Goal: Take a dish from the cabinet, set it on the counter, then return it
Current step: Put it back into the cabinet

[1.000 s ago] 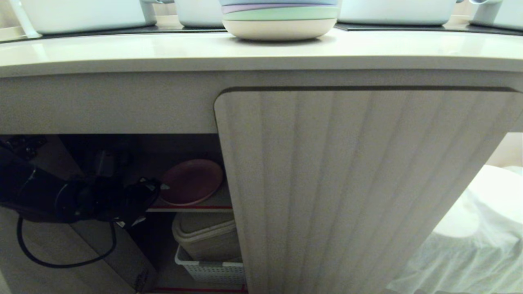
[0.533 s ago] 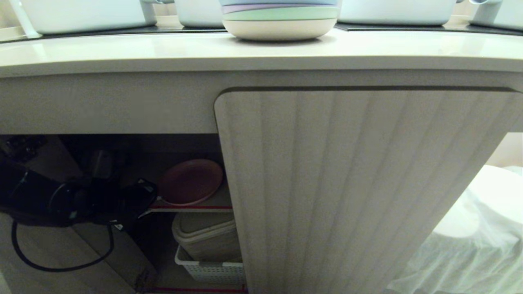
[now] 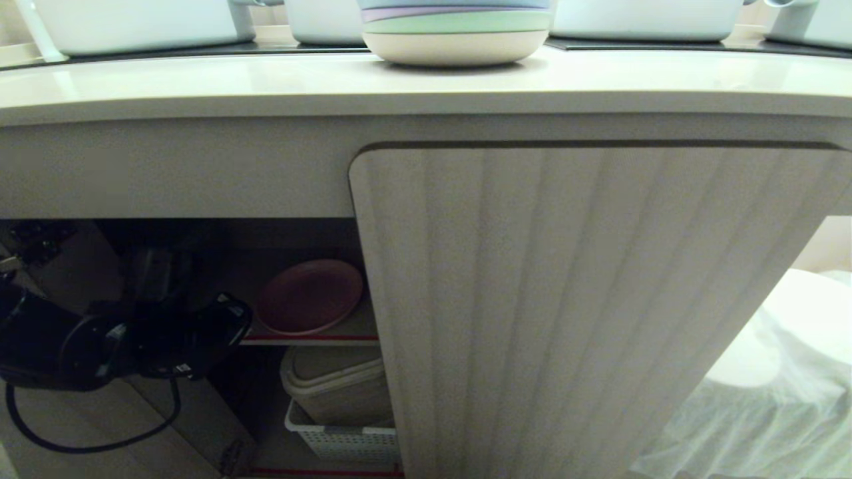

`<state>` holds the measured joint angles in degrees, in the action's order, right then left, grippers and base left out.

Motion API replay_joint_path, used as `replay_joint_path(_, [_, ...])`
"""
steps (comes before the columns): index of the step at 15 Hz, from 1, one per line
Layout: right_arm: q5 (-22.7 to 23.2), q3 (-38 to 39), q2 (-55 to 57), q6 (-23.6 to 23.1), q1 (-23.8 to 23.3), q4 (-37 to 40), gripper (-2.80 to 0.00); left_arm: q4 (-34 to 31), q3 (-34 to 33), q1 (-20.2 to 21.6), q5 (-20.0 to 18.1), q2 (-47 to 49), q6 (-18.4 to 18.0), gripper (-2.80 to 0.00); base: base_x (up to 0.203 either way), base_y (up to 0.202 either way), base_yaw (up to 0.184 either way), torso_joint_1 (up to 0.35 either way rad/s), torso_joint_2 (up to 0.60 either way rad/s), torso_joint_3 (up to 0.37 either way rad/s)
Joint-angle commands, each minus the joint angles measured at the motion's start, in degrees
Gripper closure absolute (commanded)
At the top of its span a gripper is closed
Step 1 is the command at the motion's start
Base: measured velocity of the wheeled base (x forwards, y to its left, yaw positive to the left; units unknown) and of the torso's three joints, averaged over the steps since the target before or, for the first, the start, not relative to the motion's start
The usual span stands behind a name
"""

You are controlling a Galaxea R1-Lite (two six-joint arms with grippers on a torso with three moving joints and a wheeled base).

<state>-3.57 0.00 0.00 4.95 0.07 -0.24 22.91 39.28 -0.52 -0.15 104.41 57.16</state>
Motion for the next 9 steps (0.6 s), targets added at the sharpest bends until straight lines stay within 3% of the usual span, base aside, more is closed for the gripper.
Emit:
replay_joint_path(1, [-0.03, 0.00, 0.00, -0.03, 0.01, -0.02, 0.00, 0.21, -0.83, -0.07, -0.02, -1.11, 0.25, 0.00, 0.000, 0.000, 0.000, 0.000, 0.00, 0.000])
replay_joint_path(4, [-0.03, 0.00, 0.00, -0.03, 0.01, -0.02, 0.00, 0.26, -2.01, -0.12, -0.02, -1.72, 0.06, 0.00, 0.000, 0.000, 0.000, 0.000, 0.00, 0.000])
replay_joint_path(9, [-0.03, 0.00, 0.00, -0.03, 0.01, -0.02, 0.00, 4.18, -7.47, 0.00, -0.11, -3.71, -3.76, 0.00, 0.000, 0.000, 0.000, 0.000, 0.00, 0.000])
